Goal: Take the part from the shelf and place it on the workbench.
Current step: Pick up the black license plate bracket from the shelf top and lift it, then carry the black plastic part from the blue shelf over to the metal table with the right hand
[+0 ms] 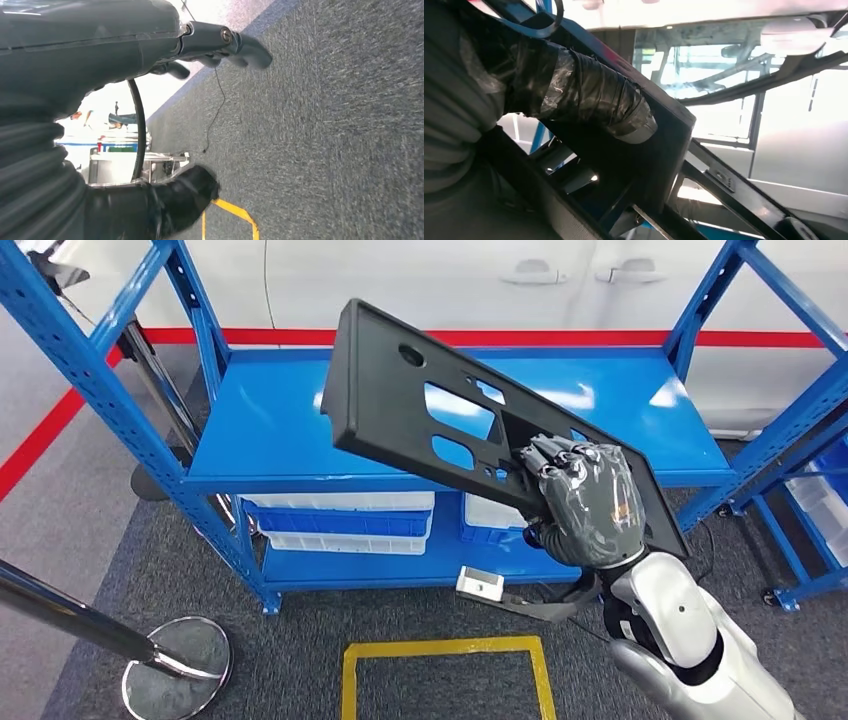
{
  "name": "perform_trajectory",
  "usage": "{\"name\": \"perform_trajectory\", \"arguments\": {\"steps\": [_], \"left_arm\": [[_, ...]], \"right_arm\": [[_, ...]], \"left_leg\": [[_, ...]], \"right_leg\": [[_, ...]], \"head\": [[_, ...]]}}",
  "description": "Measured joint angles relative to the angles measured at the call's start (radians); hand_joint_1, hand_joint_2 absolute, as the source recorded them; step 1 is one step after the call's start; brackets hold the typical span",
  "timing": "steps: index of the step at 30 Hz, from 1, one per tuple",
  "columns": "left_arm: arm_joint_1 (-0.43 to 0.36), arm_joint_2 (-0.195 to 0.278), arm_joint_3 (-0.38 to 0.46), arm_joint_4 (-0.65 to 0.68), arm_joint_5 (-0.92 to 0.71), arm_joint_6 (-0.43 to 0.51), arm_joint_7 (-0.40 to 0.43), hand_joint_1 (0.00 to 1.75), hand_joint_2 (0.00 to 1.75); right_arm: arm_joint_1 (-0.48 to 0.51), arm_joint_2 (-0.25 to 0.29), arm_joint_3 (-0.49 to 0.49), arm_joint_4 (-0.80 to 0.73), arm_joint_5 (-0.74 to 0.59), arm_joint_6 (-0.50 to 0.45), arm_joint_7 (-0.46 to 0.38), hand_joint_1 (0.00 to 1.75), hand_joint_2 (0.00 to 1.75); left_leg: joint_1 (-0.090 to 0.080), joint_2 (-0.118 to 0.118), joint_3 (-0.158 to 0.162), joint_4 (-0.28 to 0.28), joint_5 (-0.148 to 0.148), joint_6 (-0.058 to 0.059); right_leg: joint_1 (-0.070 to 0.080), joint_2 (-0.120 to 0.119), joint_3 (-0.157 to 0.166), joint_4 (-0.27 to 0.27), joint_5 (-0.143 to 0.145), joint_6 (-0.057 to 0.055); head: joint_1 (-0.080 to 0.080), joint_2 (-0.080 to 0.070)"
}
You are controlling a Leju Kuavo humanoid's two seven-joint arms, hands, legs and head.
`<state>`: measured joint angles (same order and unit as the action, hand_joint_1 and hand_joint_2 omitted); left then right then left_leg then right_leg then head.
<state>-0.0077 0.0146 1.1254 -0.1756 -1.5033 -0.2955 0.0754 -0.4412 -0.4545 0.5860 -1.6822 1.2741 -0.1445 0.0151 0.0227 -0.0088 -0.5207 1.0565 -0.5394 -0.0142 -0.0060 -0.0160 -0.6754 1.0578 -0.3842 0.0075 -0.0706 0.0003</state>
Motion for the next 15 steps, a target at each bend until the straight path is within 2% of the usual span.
{"name": "perform_trajectory", "arguments": {"steps": [2, 3, 4, 5, 6, 7, 8, 9, 10, 11, 12, 13, 14, 15], "left_arm": [[0.003, 0.000, 0.000, 0.000, 0.000, 0.000, 0.000, 0.00, 1.75], [0.004, 0.001, 0.000, 0.000, 0.000, 0.000, 0.000, 0.00, 1.75], [0.004, 0.001, 0.000, 0.000, 0.000, 0.000, 0.000, 0.00, 1.75], [0.003, 0.002, 0.000, 0.000, 0.000, 0.000, 0.000, 0.00, 1.75], [0.003, 0.001, 0.000, 0.000, 0.000, 0.000, 0.000, 0.00, 1.75], [0.003, 0.001, 0.000, 0.000, 0.000, 0.000, 0.000, 0.00, 1.75], [0.003, 0.001, 0.000, 0.000, 0.000, 0.000, 0.000, 0.00, 1.75], [0.003, 0.000, 0.000, 0.000, 0.000, 0.000, 0.000, 0.00, 1.75], [0.003, 0.000, 0.000, 0.000, 0.000, 0.001, 0.000, 0.00, 1.75], [0.003, 0.000, 0.000, 0.000, 0.000, 0.001, 0.000, 0.00, 1.75], [0.003, 0.000, 0.000, 0.000, 0.000, 0.001, 0.000, 0.00, 1.75], [0.003, -0.001, 0.000, 0.000, 0.000, 0.000, 0.000, 0.00, 1.75], [0.003, -0.002, 0.000, 0.000, 0.000, 0.000, 0.000, 0.00, 1.75], [0.003, -0.002, 0.000, 0.000, 0.000, 0.000, 0.000, 0.00, 1.75]], "right_arm": [[0.002, 0.000, 0.000, 0.002, 0.000, 0.000, -0.001, 1.75, 1.75], [0.004, 0.000, 0.000, 0.003, 0.000, 0.001, -0.001, 1.75, 1.75], [0.005, 0.000, 0.000, 0.004, 0.000, 0.001, -0.001, 1.75, 1.75], [0.006, 0.000, 0.000, 0.004, 0.000, 0.001, -0.001, 1.75, 1.75], [0.006, 0.000, 0.000, 0.005, 0.000, 0.001, -0.001, 1.75, 1.75], [0.007, 0.000, 0.001, 0.006, 0.000, 0.001, -0.001, 1.75, 1.75], [0.008, 0.000, 0.001, 0.007, 0.000, 0.001, -0.001, 1.75, 1.75], [0.009, 0.000, 0.002, 0.008, 0.000, 0.001, -0.001, 1.75, 1.75], [0.009, 0.000, 0.002, 0.009, 0.000, 0.001, -0.001, 1.75, 1.75], [0.009, 0.000, 0.003, 0.010, 0.000, 0.001, -0.001, 1.75, 1.75], [0.007, 0.000, 0.003, 0.010, 0.000, 0.000, -0.001, 1.75, 1.75], [0.005, 0.000, 0.003, 0.010, 0.000, 0.000, -0.001, 1.75, 1.75], [0.003, 0.000, 0.003, 0.010, 0.000, 0.000, -0.001, 1.75, 1.75], [0.002, 0.000, 0.003, 0.010, 0.000, 0.000, -0.001, 1.75, 1.75]], "left_leg": [[-0.001, 0.001, -0.017, -0.001, 0.016, 0.022], [-0.001, 0.004, -0.027, -0.003, 0.028, 0.033], [-0.001, 0.006, -0.041, -0.005, 0.041, 0.043], [-0.002, 0.009, -0.057, -0.005, 0.055, 0.050], [-0.004, 0.009, -0.075, -0.005, 0.069, 0.054], [-0.006, 0.010, -0.094, -0.005, 0.083, 0.055], [-0.008, 0.011, -0.111, -0.005, 0.097, 0.056], [-0.010, 0.011, -0.127, -0.005, 0.109, 0.056], [-0.012, 0.011, -0.141, -0.006, 0.121, 0.055], [-0.013, 0.011, -0.152, -0.007, 0.132, 0.054], [-0.014, 0.011, -0.159, -0.009, 0.142, 0.052], [-0.014, 0.011, -0.163, -0.012, 0.152, 0.049], [-0.013, 0.012, -0.165, -0.017, 0.162, 0.045], [-0.011, 0.012, -0.165, -0.023, 0.173, 0.040]], "right_leg": [[-0.003, 0.002, -0.008, -0.001, 0.009, 0.012], [-0.006, 0.004, -0.016, 0.011, -0.011, 0.017], [-0.007, 0.006, -0.029, 0.040, -0.050, 0.021], [-0.007, 0.008, -0.045, 0.087, -0.105, 0.023], [-0.007, 0.009, -0.059, 0.148, -0.159, 0.024], [-0.006, 0.011, -0.068, 0.208, -0.196, 0.024], [-0.005, 0.012, -0.065, 0.251, -0.208, 0.021], [-0.003, 0.013, -0.048, 0.267, -0.199, 0.018], [0.000, 0.014, -0.013, 0.248, -0.174, 0.013], [0.004, 0.015, 0.039, 0.195, -0.147, 0.005], [0.009, 0.014, 0.097, 0.120, -0.138, -0.004], [0.014, 0.015, 0.149, 0.043, -0.140, -0.011], [0.019, 0.016, 0.185, -0.014, -0.148, -0.017], [0.024, 0.016, 0.200, -0.047, -0.156, -0.021]], "head": [[0.001, 0.000], [0.001, 0.000], [0.001, 0.000], [0.001, 0.000], [0.001, 0.000], [0.001, 0.000], [0.001, 0.000], [0.000, 0.000], [0.000, 0.000], [0.000, 0.000], [0.000, 0.000], [0.000, 0.000], [0.000, 0.000], [0.000, 0.000]]}}
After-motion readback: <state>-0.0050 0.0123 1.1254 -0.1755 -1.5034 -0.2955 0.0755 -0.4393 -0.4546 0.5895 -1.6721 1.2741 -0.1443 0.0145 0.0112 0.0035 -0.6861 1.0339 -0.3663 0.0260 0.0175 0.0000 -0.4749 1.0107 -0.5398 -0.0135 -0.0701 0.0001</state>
